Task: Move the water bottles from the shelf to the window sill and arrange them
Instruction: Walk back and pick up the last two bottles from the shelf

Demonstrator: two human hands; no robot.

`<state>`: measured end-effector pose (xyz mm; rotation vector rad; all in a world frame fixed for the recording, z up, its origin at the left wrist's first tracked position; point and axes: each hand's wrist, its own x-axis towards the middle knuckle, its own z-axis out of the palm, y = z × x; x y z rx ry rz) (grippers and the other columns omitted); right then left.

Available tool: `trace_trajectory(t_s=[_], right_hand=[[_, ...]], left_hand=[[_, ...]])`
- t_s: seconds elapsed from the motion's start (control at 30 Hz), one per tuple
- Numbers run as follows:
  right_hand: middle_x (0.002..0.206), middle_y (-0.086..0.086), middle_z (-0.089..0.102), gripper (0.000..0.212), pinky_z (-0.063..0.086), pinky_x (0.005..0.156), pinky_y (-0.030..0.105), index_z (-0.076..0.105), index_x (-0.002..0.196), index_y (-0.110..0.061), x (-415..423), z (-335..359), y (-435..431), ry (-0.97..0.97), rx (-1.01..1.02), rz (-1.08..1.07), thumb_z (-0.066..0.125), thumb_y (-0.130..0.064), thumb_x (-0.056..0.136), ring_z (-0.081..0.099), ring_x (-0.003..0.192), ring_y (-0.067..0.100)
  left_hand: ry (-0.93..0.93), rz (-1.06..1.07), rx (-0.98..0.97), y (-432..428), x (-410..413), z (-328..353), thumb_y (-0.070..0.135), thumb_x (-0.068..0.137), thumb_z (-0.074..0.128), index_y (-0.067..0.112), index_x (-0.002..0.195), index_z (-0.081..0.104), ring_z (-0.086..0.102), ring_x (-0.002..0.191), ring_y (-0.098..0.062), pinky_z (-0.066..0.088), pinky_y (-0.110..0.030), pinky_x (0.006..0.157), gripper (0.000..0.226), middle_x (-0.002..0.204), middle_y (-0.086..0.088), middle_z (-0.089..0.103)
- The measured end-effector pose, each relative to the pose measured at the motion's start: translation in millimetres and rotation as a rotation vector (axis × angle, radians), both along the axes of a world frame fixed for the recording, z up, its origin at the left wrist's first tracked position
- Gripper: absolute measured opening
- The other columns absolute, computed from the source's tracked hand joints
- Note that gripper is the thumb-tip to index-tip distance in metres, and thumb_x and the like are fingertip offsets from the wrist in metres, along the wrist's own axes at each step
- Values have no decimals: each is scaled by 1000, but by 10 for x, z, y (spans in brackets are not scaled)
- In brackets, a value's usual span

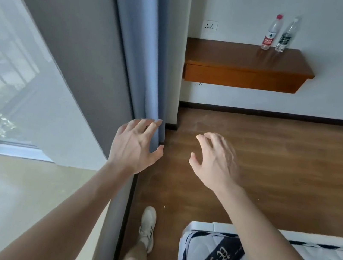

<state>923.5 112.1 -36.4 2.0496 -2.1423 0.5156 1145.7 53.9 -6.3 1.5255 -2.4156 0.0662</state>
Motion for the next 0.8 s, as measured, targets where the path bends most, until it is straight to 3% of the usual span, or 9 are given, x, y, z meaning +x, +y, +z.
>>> trace_trajectory(t_s=[0.13, 0.27, 0.4, 0.7, 0.8], right_hand=[[120, 7, 62, 40, 48, 95, 41, 64, 118, -16, -196, -23, -612, 10, 1, -77, 60, -39, 85, 59, 111, 27], [124, 7, 62, 43, 48, 99, 40, 61, 123, -17, -429, 29, -1285, 38, 31, -139, 56, -42, 88, 58, 114, 26], [128, 8, 62, 46, 48, 104, 41, 61, 127, -17, -639, 117, -1853, 37, 72, -220, 58, -43, 89, 58, 119, 26], [132, 7, 62, 46, 46, 107, 41, 62, 129, -19, -1194, 246, -2427, 32, 124, -373, 63, -42, 89, 56, 125, 25], [131, 6, 62, 44, 44, 107, 39, 62, 128, -19, -1470, 185, -2554, 31, 102, -407, 62, -41, 90, 56, 125, 24]], left_hand=[[-1, -51, 3, -782, -246, 18, 57, 83, 45, 26, 141, 47, 53, 122, -26, 45, -42, 96, 66, 135, 3, 57], [-8, -118, 30, -1625, -527, 34, 56, 84, 47, 23, 139, 49, 53, 124, -28, 47, -46, 98, 65, 133, 0, 58], [-35, -179, 59, -2332, -806, 36, 60, 84, 33, 25, 140, 46, 51, 127, -26, 46, -47, 102, 68, 133, 1, 58], [-61, -304, 108, -3241, -1711, -22, 65, 91, 42, 34, 148, 32, 39, 140, -20, 34, -45, 116, 66, 152, 5, 42], [-49, -350, 109, -3485, -2046, -55, 68, 89, 42, 34, 146, 35, 42, 137, -19, 38, -46, 114, 67, 149, 6, 45]])
